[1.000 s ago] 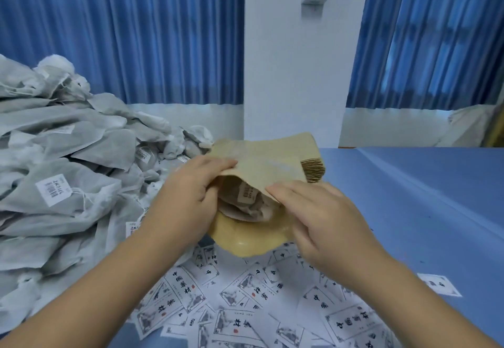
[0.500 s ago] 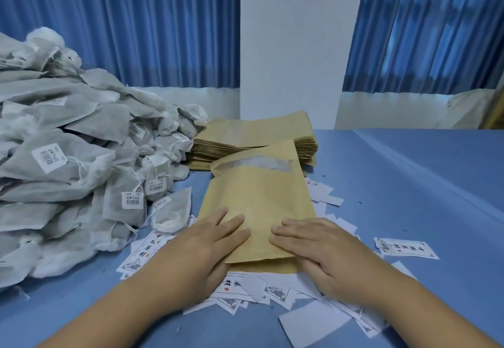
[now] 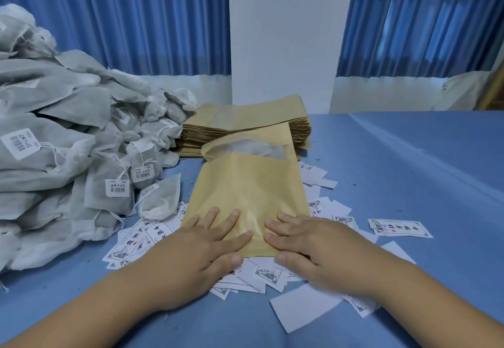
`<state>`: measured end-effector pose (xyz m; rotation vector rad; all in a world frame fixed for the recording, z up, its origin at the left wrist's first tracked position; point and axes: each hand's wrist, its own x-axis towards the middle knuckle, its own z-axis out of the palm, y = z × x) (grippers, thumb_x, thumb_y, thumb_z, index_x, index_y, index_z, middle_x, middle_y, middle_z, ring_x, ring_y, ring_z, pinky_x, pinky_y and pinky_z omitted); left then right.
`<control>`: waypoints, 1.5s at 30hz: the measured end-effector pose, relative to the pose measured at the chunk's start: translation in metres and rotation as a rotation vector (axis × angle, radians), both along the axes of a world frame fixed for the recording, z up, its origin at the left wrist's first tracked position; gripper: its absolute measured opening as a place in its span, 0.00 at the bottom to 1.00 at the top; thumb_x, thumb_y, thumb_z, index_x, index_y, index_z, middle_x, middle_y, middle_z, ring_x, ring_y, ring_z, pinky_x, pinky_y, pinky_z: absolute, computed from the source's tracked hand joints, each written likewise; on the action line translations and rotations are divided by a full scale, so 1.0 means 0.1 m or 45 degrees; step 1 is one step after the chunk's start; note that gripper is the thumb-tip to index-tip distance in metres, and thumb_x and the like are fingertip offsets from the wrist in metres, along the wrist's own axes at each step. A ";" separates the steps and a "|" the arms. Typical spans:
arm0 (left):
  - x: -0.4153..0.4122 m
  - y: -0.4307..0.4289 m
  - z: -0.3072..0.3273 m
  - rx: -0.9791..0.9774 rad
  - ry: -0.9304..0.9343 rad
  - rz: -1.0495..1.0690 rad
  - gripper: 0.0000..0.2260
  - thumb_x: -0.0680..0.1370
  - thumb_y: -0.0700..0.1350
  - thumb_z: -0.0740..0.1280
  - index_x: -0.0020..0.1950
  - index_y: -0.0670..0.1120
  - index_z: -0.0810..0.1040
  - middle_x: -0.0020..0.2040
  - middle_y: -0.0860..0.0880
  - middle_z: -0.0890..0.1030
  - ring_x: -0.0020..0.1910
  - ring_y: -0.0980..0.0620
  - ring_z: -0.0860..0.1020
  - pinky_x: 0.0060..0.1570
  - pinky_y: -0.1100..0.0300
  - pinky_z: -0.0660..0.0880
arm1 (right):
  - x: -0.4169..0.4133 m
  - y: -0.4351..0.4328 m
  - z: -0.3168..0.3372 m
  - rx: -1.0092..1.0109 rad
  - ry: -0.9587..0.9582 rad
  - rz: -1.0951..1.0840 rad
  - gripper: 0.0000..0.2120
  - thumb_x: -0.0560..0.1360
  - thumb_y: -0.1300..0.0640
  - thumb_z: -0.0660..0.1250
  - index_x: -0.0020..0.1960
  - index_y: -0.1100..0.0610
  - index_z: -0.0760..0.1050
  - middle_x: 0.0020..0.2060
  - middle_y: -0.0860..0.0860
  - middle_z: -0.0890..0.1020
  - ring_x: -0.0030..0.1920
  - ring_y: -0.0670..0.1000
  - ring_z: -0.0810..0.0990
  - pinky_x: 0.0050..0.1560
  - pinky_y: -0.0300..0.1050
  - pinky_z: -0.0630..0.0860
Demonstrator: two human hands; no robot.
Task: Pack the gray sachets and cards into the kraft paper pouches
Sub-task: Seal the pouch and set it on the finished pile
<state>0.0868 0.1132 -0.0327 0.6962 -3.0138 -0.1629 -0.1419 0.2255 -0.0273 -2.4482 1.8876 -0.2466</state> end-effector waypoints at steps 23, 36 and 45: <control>0.17 -0.08 0.27 -0.321 0.537 0.018 0.09 0.74 0.40 0.72 0.53 0.47 0.82 0.46 0.51 0.81 0.45 0.48 0.81 0.41 0.57 0.77 | 0.22 -0.01 0.13 -0.974 0.065 -0.246 0.14 0.74 0.57 0.55 0.33 0.57 0.75 0.28 0.48 0.75 0.24 0.51 0.70 0.26 0.36 0.62; 0.39 -0.19 0.24 -0.082 0.963 0.133 0.02 0.71 0.44 0.72 0.40 0.50 0.84 0.35 0.57 0.80 0.36 0.60 0.78 0.36 0.66 0.73 | 0.07 0.18 0.25 -0.775 0.039 -0.020 0.11 0.73 0.48 0.64 0.40 0.54 0.78 0.37 0.46 0.79 0.37 0.50 0.77 0.31 0.43 0.73; 0.38 -0.12 0.29 -0.386 0.884 0.118 0.07 0.75 0.44 0.65 0.45 0.45 0.82 0.40 0.53 0.80 0.37 0.51 0.79 0.32 0.55 0.77 | 0.00 0.12 0.23 -0.990 0.077 -0.047 0.09 0.63 0.70 0.74 0.40 0.60 0.83 0.31 0.53 0.77 0.30 0.57 0.76 0.24 0.48 0.73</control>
